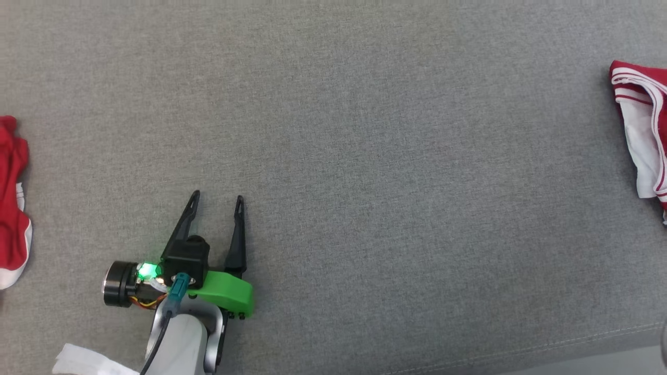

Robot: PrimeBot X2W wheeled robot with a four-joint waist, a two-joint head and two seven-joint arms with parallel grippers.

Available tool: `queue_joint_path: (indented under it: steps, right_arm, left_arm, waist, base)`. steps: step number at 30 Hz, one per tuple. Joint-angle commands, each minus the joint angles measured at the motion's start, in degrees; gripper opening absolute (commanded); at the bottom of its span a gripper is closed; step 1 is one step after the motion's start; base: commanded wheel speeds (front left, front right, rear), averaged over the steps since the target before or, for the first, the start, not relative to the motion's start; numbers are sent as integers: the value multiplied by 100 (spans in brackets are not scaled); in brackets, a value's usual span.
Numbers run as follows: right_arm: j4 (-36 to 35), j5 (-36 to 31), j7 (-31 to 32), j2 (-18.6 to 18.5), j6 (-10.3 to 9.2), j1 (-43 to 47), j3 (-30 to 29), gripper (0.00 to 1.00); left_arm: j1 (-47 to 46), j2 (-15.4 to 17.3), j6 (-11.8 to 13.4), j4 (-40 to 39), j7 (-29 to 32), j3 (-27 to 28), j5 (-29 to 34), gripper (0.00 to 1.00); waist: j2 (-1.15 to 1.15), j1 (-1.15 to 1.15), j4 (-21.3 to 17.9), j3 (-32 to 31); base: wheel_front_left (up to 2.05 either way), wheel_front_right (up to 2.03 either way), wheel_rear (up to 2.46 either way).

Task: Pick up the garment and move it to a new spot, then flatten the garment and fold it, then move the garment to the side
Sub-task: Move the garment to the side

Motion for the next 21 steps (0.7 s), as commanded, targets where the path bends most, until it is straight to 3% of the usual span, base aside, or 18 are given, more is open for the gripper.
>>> queue_joint_path:
  steps: [1,11,21]
  right_arm:
    - [-208,240,-15,138,-11,143,315,100]
    - [-1410,1865,-15,901,-10,1667,2238,100]
    - [-1652,2584,-15,1235,-10,3190,2770,100]
  left_arm:
    - [101,0,51,16,7,63,-21,100]
    - [377,-48,193,115,4,378,-248,100]
    - [737,-71,298,152,4,659,-384,100]
  waist:
    - [0,0,44,-222]
    - [0,0,381,-971]
    - [0,0,669,-1603]
  base:
    - [0,0,0]
    - [0,0,0]
    - [0,0,0]
